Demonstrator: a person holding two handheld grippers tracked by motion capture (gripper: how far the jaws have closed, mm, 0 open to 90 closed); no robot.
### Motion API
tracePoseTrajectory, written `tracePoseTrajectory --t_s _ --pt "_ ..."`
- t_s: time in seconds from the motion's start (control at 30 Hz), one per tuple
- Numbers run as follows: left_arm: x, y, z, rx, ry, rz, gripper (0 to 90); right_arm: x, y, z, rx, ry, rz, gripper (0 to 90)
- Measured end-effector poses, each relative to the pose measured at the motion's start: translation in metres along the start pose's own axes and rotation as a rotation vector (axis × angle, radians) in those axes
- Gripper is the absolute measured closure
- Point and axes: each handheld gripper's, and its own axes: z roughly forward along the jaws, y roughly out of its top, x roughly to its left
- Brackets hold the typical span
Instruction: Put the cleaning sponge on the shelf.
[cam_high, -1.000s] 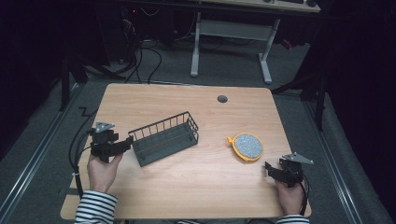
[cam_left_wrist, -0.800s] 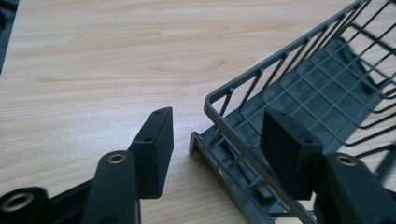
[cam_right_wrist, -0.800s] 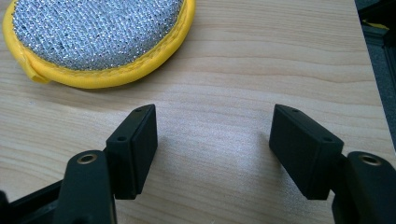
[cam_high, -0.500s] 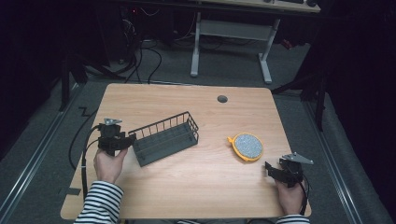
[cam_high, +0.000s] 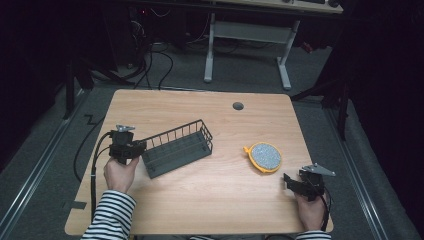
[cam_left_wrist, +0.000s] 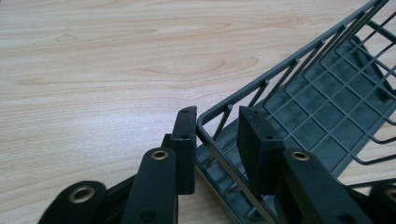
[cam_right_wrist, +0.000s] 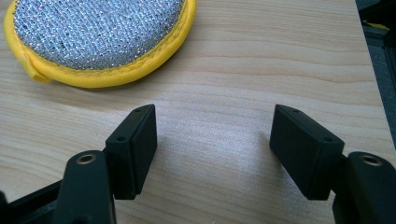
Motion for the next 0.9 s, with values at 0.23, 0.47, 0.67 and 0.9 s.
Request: tracePoseTrajectory --t_s 0.23,0.47,0.67,0.9 --pt "0.002 -0.002 0.000 -0.022 -0.012 -0.011 69.7 0.000 0.000 0.000 0.000 0.000 -0.002 32.2" --pt "0.000 -0.001 0.002 -0.026 -0.025 -0.023 70.8 0.000 0.000 0.000 -0.001 0.002 -0.004 32.2" --pt "-0.006 -0.001 0.004 -0.027 -0.028 -0.024 70.8 0.000 0.000 0.000 0.000 0.004 -0.004 32.0" --pt "-0.016 0.004 0.009 -0.025 -0.046 -0.012 70.8 0.001 0.000 0.000 0.001 -0.003 -0.013 32.0"
